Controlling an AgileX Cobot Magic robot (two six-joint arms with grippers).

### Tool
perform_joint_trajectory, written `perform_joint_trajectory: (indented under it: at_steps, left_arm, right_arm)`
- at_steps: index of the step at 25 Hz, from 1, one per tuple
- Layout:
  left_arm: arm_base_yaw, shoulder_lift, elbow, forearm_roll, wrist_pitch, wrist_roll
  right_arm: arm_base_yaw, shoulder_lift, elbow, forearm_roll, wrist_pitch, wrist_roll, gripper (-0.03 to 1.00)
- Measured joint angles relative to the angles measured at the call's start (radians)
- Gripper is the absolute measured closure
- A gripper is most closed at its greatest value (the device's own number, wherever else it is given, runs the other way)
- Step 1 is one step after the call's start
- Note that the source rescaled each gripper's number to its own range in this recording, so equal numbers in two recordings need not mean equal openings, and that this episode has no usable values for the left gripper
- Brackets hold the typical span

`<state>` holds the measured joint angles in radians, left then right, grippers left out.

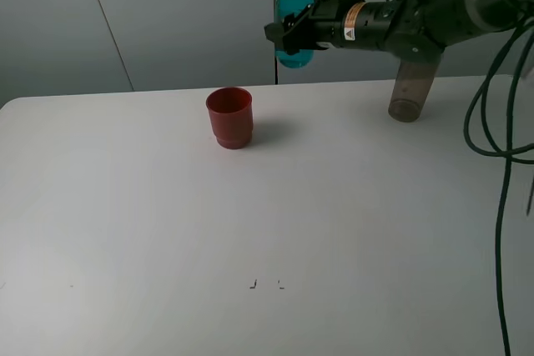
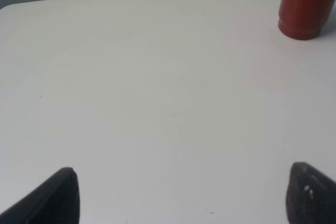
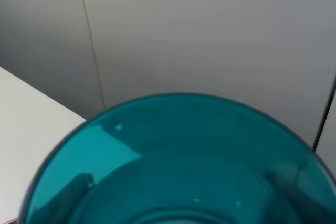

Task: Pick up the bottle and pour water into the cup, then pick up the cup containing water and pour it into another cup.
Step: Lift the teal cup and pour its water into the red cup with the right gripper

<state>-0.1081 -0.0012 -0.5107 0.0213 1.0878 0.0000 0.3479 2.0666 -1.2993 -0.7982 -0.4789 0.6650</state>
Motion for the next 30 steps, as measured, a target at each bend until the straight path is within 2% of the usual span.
perform_joint_trajectory:
  at_steps: [17, 23, 30]
  left_arm:
    - [0.0, 0.0, 0.0, 0.0, 0.0, 0.0]
    - [0.0, 0.0, 0.0, 0.0, 0.0, 0.0]
    - [0.0, 0.0, 0.0, 0.0, 0.0, 0.0]
  right_arm:
    - [0.092, 0.218, -0.34, -0.034, 0.188, 0.043, 0.92]
    - [0.105, 0.243, -0.376, -0.087, 0.235, -0.021, 0.92]
    - [0.105, 0.249, -0.378, -0.134, 0.246, -0.124, 0.92]
